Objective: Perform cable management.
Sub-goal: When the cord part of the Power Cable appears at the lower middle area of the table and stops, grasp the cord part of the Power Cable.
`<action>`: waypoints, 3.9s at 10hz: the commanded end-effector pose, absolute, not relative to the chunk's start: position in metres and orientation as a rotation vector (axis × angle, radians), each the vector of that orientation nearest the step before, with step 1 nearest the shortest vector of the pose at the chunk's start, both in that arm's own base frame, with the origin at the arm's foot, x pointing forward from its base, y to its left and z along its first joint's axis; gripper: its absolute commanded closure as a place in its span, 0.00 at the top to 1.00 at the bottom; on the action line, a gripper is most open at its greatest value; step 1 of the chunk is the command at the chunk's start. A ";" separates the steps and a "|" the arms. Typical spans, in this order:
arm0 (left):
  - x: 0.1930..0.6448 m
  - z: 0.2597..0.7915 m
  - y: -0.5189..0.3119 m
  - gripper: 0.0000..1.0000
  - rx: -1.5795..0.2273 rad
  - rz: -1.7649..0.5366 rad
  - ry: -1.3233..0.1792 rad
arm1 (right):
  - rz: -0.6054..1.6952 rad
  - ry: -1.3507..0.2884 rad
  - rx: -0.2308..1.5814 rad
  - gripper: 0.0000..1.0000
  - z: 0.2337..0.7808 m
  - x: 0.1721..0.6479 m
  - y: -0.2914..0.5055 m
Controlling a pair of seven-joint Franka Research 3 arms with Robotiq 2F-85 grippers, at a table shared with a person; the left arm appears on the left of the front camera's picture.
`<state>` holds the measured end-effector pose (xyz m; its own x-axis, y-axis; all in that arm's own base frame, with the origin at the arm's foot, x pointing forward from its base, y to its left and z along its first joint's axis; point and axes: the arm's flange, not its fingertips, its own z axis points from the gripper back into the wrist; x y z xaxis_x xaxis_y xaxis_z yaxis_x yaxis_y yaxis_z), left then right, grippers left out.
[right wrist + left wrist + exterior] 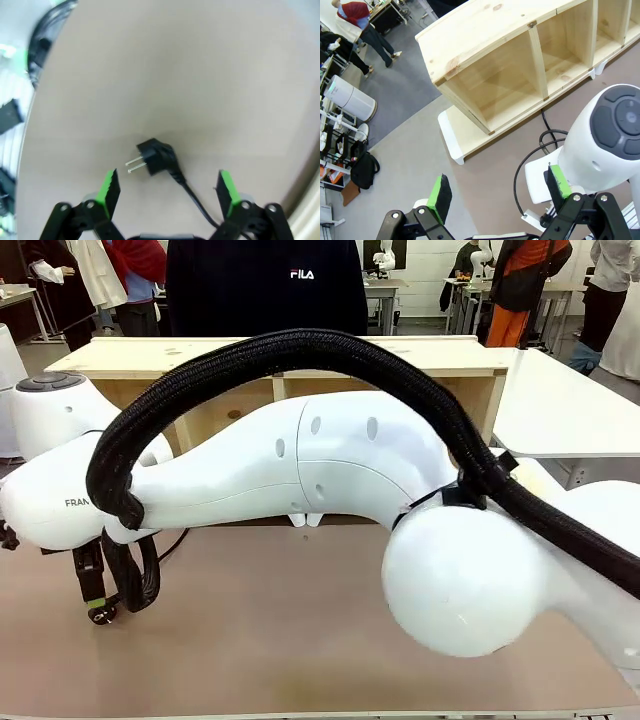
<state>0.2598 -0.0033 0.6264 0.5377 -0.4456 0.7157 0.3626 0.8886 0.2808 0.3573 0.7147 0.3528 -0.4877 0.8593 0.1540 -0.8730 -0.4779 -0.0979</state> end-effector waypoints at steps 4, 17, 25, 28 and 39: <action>0.259 0.627 -0.003 1.00 0.103 -0.481 -0.882 | 2.193 0.001 0.175 1.00 0.349 0.377 0.720; 0.259 0.627 -0.003 1.00 0.103 -0.481 -0.882 | 2.187 -0.021 0.076 1.00 0.319 0.396 0.752; 0.259 0.627 -0.003 1.00 0.103 -0.481 -0.882 | 2.166 -0.011 0.083 0.55 0.319 0.395 0.755; 0.259 0.627 -0.003 1.00 0.103 -0.481 -0.882 | 2.168 -0.008 0.079 0.20 0.319 0.395 0.756; 0.259 0.627 -0.003 1.00 0.103 -0.481 -0.882 | 2.177 -0.030 0.064 0.00 0.314 0.374 0.712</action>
